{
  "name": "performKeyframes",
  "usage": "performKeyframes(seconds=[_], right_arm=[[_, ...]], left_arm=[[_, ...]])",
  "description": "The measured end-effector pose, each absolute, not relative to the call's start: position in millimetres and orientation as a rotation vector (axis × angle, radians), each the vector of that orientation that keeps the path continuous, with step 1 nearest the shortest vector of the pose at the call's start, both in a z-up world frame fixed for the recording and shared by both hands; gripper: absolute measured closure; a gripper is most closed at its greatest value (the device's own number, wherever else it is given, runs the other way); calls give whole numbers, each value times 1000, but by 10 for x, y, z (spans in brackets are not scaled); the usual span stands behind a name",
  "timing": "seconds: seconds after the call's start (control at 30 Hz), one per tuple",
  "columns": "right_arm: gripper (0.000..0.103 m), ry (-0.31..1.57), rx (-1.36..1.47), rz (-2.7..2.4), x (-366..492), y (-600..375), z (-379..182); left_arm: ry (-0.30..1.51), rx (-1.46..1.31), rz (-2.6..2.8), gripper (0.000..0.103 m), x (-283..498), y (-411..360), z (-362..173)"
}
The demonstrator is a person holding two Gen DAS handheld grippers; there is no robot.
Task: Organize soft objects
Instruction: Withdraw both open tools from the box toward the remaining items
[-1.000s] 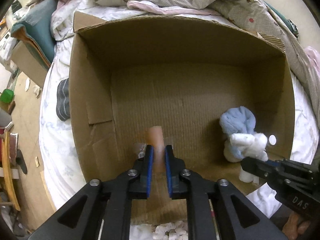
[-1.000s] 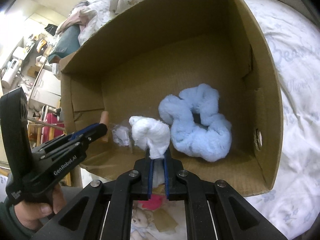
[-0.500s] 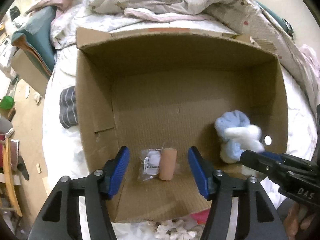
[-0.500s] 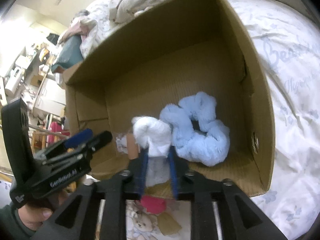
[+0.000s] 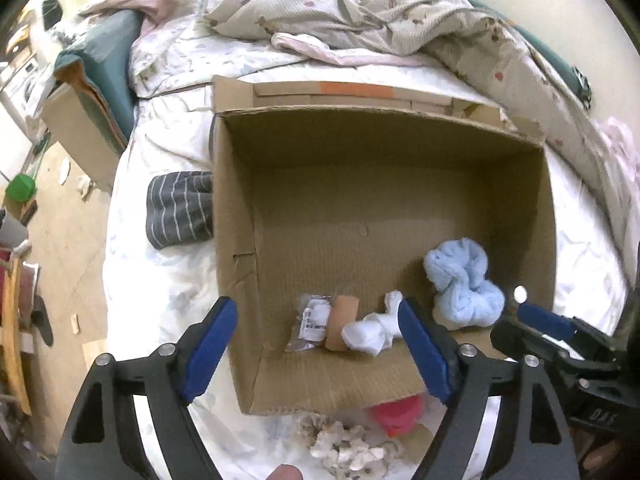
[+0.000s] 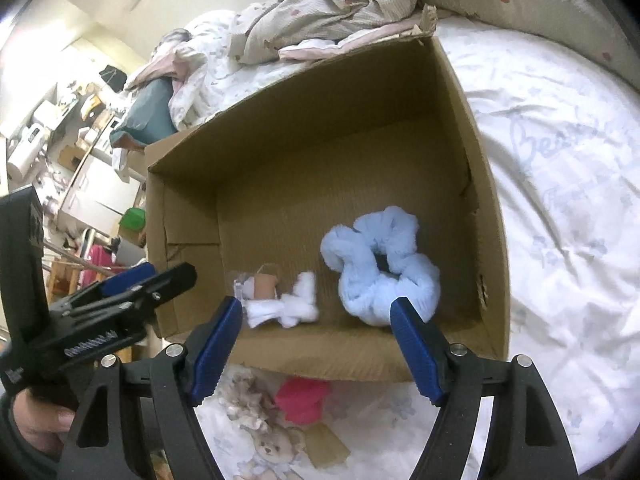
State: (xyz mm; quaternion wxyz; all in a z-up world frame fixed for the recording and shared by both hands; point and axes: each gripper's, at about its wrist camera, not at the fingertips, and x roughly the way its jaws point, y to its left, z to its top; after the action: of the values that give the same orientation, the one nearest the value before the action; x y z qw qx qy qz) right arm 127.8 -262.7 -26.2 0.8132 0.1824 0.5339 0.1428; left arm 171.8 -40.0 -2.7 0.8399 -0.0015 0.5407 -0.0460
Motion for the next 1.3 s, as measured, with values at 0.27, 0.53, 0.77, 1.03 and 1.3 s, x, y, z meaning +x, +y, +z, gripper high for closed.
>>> performKeyframes(seconds=[0.27,0.53,0.77,1.03,1.3], right_arm=[[22,1154,389,250,979,-2596,-209],[22,1211,345,264,671,-2479,-215],[22,1217,293,337,531,-2426,-191],[22,1254,338,375,483,-2478,-249],[22,1267,320,380,492,-2450,-272]], left_arm=[[1109,-15,-78,12,1416,-350,103],[1084,-49,38,12,1021,-197,97],[1107,-94,114,12,780,-194,20],[1118,-87,196,12,697,-182,-89],[1128,-86,196,12,735,-169,-141]])
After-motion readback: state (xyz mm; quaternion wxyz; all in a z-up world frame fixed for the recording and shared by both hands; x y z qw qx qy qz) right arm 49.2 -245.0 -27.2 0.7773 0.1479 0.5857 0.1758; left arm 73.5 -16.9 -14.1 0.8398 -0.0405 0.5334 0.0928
